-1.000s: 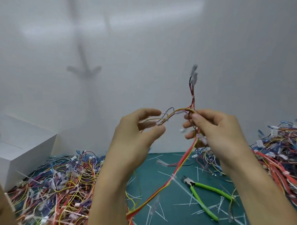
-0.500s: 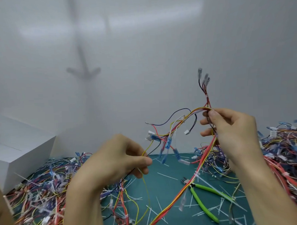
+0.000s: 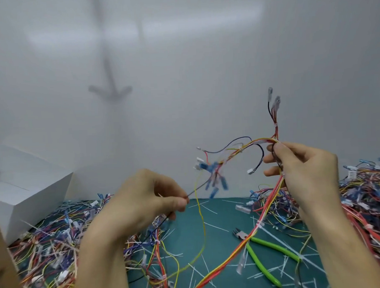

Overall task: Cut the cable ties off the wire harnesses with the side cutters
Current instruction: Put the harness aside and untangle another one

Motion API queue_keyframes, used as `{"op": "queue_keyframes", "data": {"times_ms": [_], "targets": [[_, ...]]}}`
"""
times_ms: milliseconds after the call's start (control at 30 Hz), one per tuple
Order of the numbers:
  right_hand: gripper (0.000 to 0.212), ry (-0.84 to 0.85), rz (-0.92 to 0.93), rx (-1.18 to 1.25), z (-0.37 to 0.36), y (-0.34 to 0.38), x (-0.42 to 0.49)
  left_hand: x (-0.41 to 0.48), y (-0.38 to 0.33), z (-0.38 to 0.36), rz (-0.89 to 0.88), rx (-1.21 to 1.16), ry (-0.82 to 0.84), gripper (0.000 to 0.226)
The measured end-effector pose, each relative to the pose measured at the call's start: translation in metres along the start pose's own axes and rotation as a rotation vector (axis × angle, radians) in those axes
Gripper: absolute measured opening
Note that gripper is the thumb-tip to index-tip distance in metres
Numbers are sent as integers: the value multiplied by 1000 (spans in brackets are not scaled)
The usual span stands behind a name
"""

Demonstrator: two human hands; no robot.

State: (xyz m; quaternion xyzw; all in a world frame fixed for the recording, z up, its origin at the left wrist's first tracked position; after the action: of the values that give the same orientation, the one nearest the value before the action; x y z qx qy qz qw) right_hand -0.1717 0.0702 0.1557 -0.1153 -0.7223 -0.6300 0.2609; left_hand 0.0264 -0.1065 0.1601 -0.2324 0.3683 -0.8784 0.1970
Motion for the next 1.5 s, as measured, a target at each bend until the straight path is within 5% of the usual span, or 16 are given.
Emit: {"op": "queue_keyframes", "data": {"times_ms": [167, 367, 500, 633, 867, 1133, 1300, 1400, 1500], "targets": [[23, 272, -29, -67, -20, 5, -11, -2, 1, 11, -66, -173, -198, 23], [21, 351, -35, -73, -32, 4, -20, 6, -8, 2, -113, -346, -349, 20], [20, 415, -196, 138, -44, 6, -28, 16, -23, -15, -152, -412, -435, 19], [20, 472, -300, 332, -55, 9, -39, 21, -35, -31, -204, -291, -442, 17], [14, 247, -181, 449, -26, 10, -15, 18, -8, -17, -6, -250, -229, 16], [13, 466, -46, 381, -35, 7, -19, 30, -6, -36, 159, -528, -330, 31], [15, 751, -56, -20, -32, 0, -16, 31, 0, -23, 63, -1114, -568, 16], [12, 903, 38, -561, -29, -7, -20, 28, 6, -11, -8, -961, -632, 19], [22, 840, 173, -873, -29, -6, -21, 26, 2, -11, -101, -791, -588, 14]]}}
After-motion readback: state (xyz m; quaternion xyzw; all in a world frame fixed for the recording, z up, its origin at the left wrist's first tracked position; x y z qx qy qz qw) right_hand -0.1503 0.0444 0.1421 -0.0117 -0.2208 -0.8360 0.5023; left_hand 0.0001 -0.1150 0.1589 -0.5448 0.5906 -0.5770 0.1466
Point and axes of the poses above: each hand's wrist, its own x-axis towards the middle knuckle, its own z-axis out of the back of the hand, y = z × x, the point moved 3 cm from there along x, towards the middle knuckle, and after that the axes turned 1 degree about -z, right-handed, at the moved point
